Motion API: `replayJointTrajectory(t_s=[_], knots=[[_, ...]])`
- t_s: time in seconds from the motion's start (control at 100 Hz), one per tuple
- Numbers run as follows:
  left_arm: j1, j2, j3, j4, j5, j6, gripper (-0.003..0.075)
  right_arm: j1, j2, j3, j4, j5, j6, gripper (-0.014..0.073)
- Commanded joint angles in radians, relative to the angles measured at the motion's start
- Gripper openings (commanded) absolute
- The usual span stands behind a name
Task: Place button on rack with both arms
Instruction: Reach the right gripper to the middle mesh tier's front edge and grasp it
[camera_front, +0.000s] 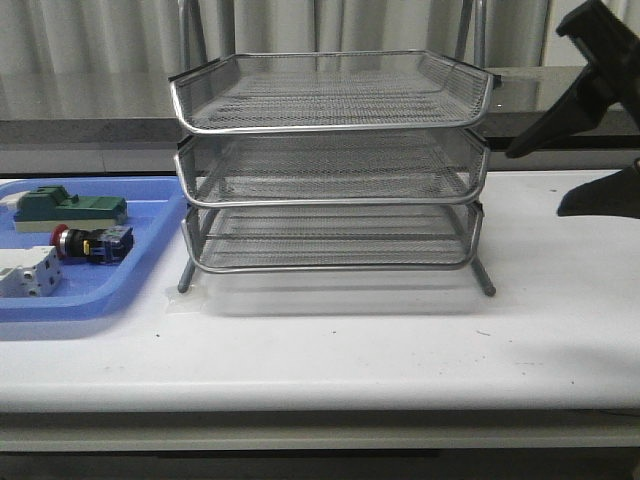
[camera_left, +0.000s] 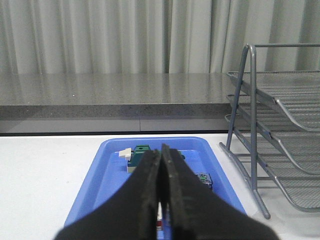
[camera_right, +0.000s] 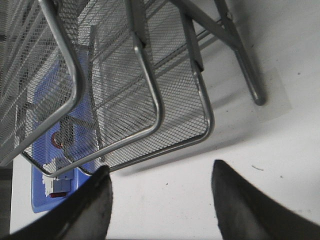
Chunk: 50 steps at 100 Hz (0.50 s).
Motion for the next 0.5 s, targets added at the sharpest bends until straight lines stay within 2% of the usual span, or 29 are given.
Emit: replayJointTrajectory(t_s=[0.0,0.21,0.49], knots=[[-0.010,-0.031,0.033,-0.005,-0.076,-0.010,-0.0020,-0.003,0.032,-0.038,0.161,0.106,-0.140,0.0444],[-0.010,-0.031,0.033,-0.005,-0.076,-0.010,-0.0020,-0.003,0.147,-0.111,0.160,0.191,-0.155,0.0444],[-0.010,-0.031,0.033,-0.005,-0.076,-0.010,-0.0020,-0.003,0.249,-0.210,0.160,0.213,-0.157,0.0444]])
